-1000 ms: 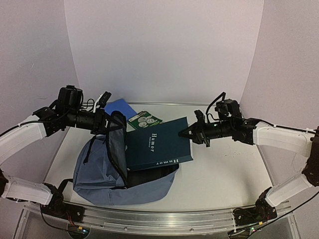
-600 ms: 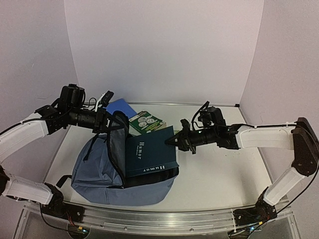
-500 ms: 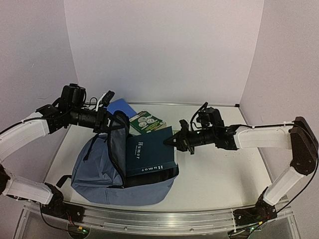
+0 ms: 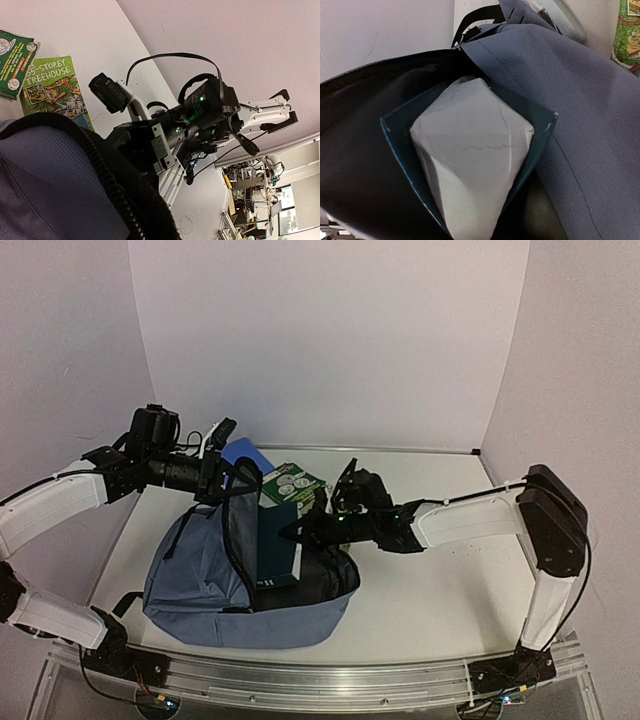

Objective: Pack the student bag
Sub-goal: Place the book in the student bag.

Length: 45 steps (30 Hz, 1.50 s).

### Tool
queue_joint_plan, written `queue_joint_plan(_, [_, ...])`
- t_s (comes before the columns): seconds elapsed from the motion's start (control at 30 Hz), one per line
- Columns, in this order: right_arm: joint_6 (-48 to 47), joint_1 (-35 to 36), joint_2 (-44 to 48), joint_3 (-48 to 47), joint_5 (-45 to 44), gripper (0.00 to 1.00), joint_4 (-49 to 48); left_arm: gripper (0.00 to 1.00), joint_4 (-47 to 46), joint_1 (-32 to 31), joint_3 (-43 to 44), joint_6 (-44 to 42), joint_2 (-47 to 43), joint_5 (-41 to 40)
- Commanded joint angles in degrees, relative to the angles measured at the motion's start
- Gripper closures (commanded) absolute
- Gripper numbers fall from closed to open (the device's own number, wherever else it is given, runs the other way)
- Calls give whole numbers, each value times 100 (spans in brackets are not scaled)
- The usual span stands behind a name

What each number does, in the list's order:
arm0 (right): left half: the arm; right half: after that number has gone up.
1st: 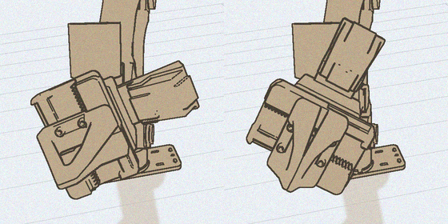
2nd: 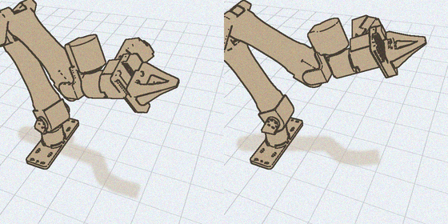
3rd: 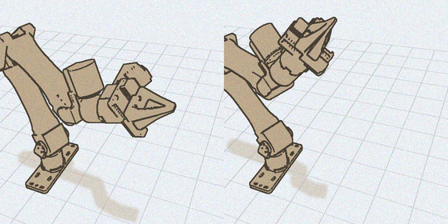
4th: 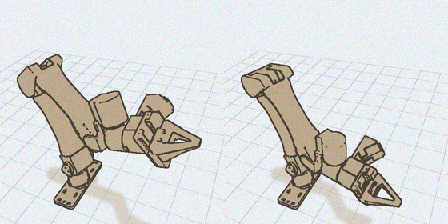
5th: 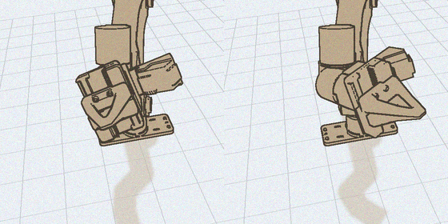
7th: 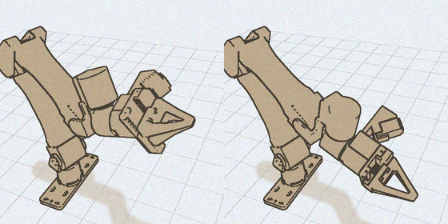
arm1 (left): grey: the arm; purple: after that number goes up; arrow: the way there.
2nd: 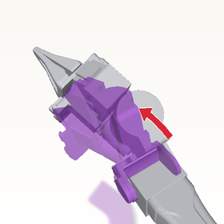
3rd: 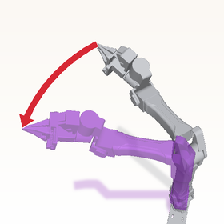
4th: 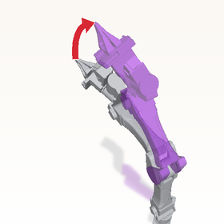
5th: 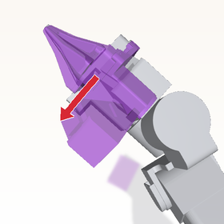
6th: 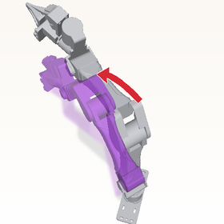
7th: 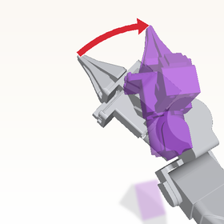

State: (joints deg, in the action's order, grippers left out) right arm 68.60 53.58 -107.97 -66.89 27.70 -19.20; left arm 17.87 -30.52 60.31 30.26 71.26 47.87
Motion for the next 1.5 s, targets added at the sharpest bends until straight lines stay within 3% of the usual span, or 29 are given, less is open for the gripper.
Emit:
queue_joint_plan(0.0, [-110, 314, -362, -504, -667, 100, -266, 100, -632, 11, 298, 38, 7, 197])
queue_joint_plan(0.23, [-926, 452, -437, -740, -2062, 87, 1239, 100, -324, 27, -34, -141, -143, -230])
queue_joint_plan(0.33, [-1298, 458, -275, -865, -2601, 81, 1961, 100, 294, 97, -106, -212, -257, -943])
queue_joint_plan(0.37, [-1465, 466, -230, -939, -2814, 77, 2197, 100, 716, 123, -63, -243, -272, -1396])
queue_joint_plan(0.47, [-1891, 508, -54, -1197, -3367, 52, 2948, 100, 1584, 231, -109, -170, -300, -2683])
queue_joint_plan(0.53, [-2170, 507, 41, -1269, -3441, 40, 3172, 100, 1722, 368, -332, -47, -338, -2857])
queue_joint_plan(0.63, [-2480, 505, 140, -1275, -3115, 33, 3228, 100, 1712, 432, -520, 71, -335, -2853])
queue_joint_plan(0.73, [-2610, 514, -2, -1315, -2561, 35, 3255, 100, 1643, 442, -582, 145, -371, -2817])
queue_joint_plan(0.93, [-2600, 693, -528, -1452, -2156, 51, 3256, 100, 1462, 442, -520, 101, -473, -2636])
queue_joint_plan(1.1, [-2611, 802, -813, -1667, -2085, 52, 3256, 100, 1533, 441, -348, -12, -368, -2570])
queue_joint_plan(1.3, [-2742, 923, -861, -1794, -1666, 72, 3252, 100, 1536, 448, -266, -82, -292, -2536])
queue_joint_plan(1.47, [-2975, 1048, -781, -1725, -1227, 73, 3246, 100, 1492, 449, -270, -91, -250, -2547])
